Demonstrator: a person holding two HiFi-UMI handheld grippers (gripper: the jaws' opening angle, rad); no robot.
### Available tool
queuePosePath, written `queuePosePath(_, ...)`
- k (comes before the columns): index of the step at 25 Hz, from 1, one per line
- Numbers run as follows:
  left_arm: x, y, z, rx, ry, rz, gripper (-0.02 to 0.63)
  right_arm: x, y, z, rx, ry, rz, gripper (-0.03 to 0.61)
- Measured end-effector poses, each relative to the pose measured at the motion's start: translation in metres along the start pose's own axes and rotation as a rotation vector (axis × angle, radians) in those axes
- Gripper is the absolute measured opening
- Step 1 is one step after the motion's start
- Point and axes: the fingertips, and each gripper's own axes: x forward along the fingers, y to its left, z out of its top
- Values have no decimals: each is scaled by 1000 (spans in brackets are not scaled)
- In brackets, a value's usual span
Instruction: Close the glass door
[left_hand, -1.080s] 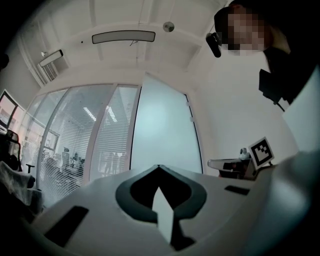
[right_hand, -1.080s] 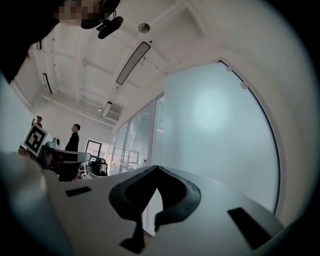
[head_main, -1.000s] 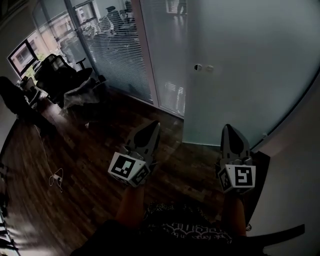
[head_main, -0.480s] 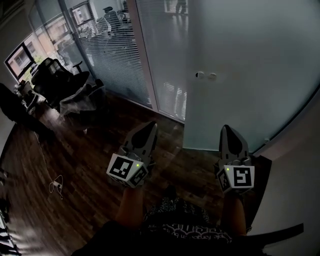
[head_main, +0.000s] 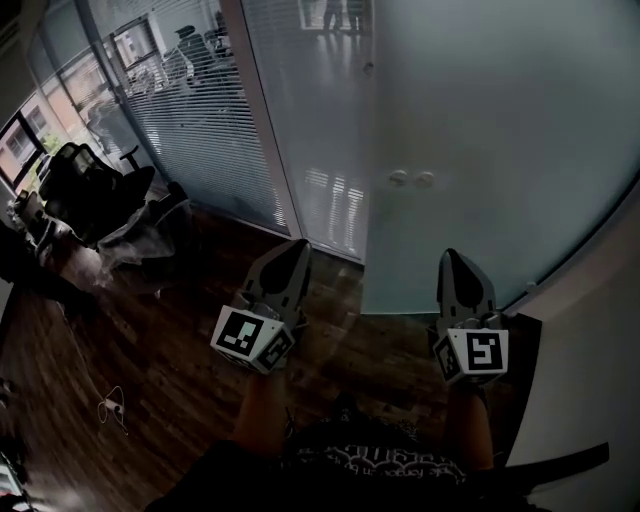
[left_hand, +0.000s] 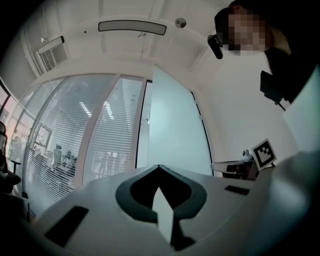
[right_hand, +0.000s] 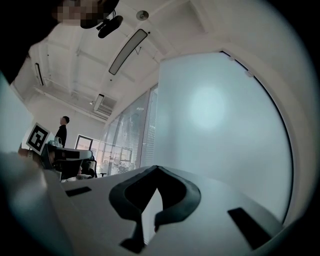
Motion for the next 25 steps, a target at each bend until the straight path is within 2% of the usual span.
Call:
queuePosePath(8,30,35,-14,-21,-3,-53,2,42,-4,-11,-16,13,-52,3)
queuePosePath(16,50,62,-13,-35,-8,-41,2,70,-14,-18,-7,35,-89,3)
queuePosePath(23,72,74,-17,-38,-33,-46,2,97,-22,-34,-14,29,-71,3)
queuePosePath(25,76,81,-23,-24,-2,-39,2,107,-24,-37,-9,30,-69,3)
